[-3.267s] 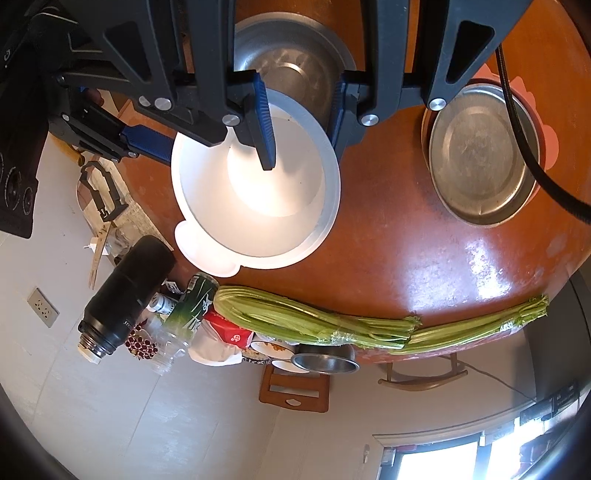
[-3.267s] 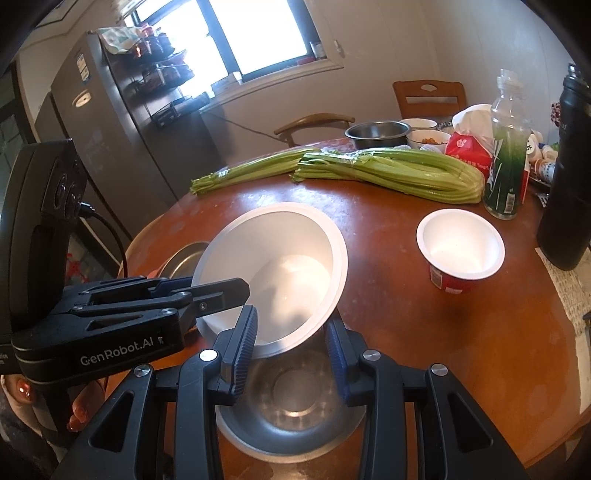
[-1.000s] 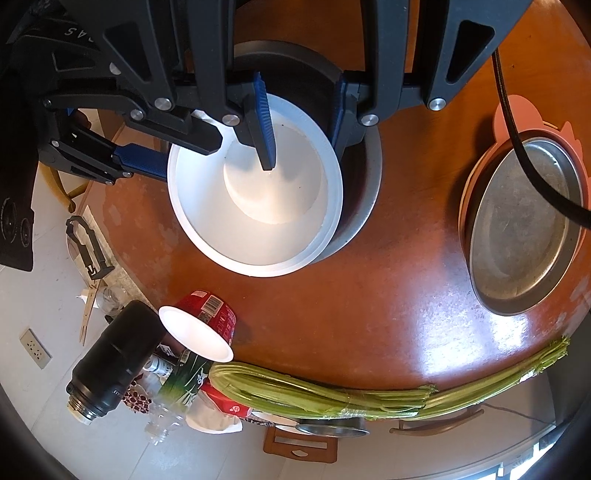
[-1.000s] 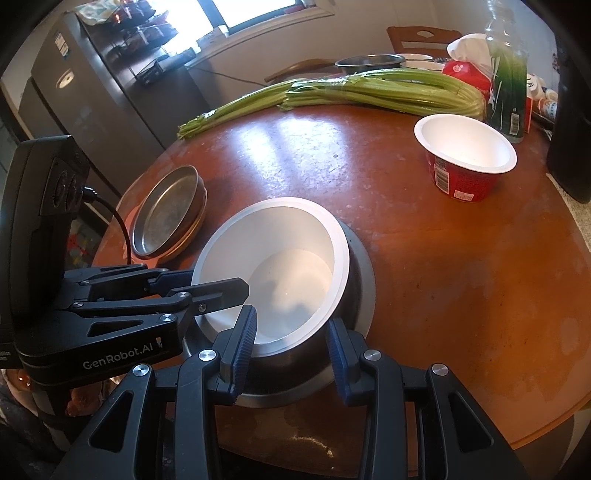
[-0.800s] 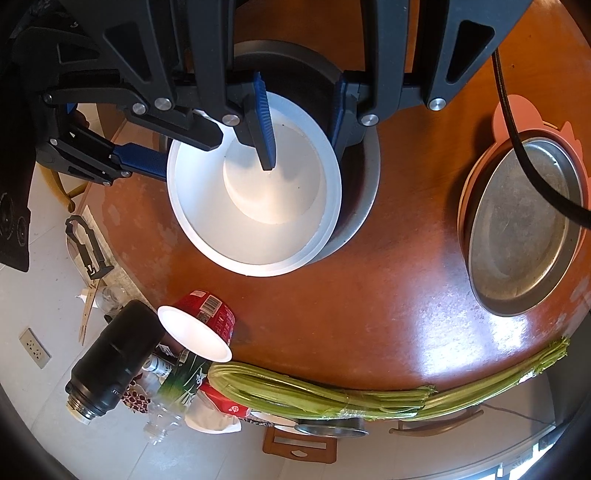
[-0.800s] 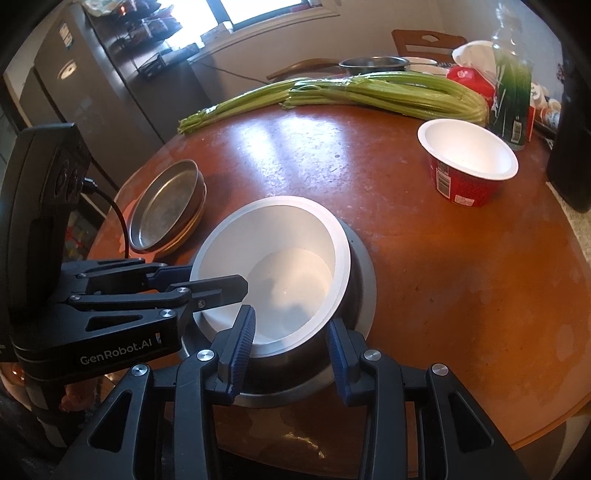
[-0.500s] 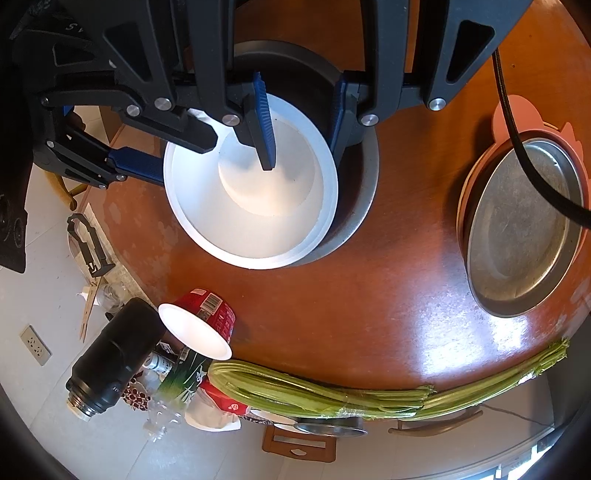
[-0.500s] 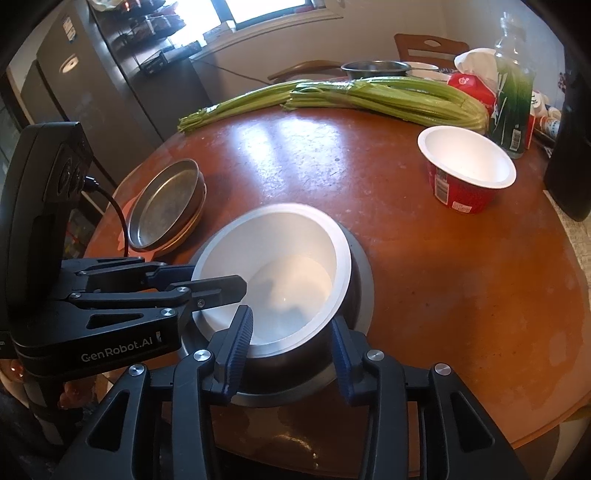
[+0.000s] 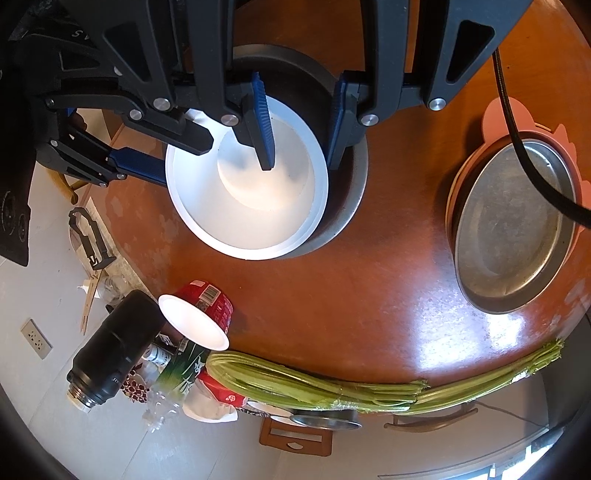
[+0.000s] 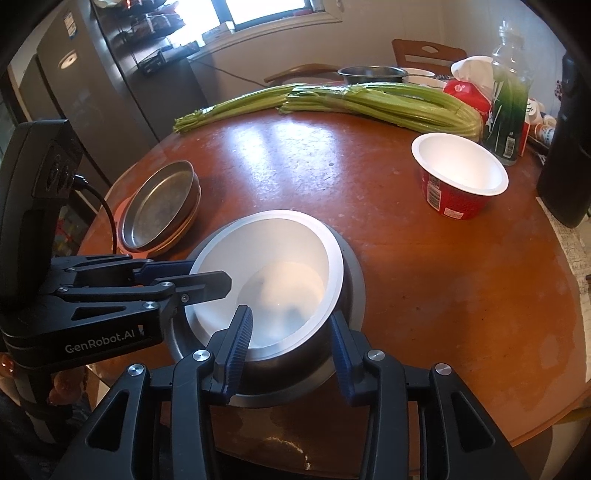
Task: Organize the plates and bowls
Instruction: 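Open the left tool to release the paper bowl and lift away, then move the left tool to the white red-sided paper bowl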
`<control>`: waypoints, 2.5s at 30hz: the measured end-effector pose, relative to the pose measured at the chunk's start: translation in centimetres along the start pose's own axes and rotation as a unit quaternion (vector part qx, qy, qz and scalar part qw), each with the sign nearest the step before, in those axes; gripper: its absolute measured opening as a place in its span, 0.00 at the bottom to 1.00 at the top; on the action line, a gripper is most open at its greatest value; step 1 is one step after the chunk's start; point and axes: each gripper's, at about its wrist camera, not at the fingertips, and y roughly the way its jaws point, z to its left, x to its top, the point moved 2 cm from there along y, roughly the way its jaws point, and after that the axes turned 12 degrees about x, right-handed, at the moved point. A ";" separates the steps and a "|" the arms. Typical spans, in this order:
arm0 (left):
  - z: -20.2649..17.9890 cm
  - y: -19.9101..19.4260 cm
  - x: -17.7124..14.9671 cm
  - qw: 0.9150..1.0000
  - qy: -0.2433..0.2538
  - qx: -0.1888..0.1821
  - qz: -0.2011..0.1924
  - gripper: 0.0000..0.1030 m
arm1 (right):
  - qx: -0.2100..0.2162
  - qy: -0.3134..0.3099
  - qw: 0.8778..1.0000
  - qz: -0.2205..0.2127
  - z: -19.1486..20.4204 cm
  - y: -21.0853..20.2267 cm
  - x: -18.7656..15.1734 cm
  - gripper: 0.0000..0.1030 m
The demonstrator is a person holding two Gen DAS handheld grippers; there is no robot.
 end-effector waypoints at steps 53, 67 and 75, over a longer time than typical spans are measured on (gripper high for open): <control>-7.2 1.5 12.9 0.997 0.063 0.002 -0.050 0.40 | -0.112 0.090 0.986 -0.079 -14.6 -4.4 8.6 0.45; -7.9 5.1 14.4 0.998 0.066 0.003 -0.025 0.40 | -0.117 0.083 0.989 -0.039 -18.9 0.1 11.4 0.45; -6.6 6.1 15.0 0.999 0.048 0.001 -0.018 0.40 | -0.095 0.041 0.994 -0.024 -16.5 2.2 11.7 0.45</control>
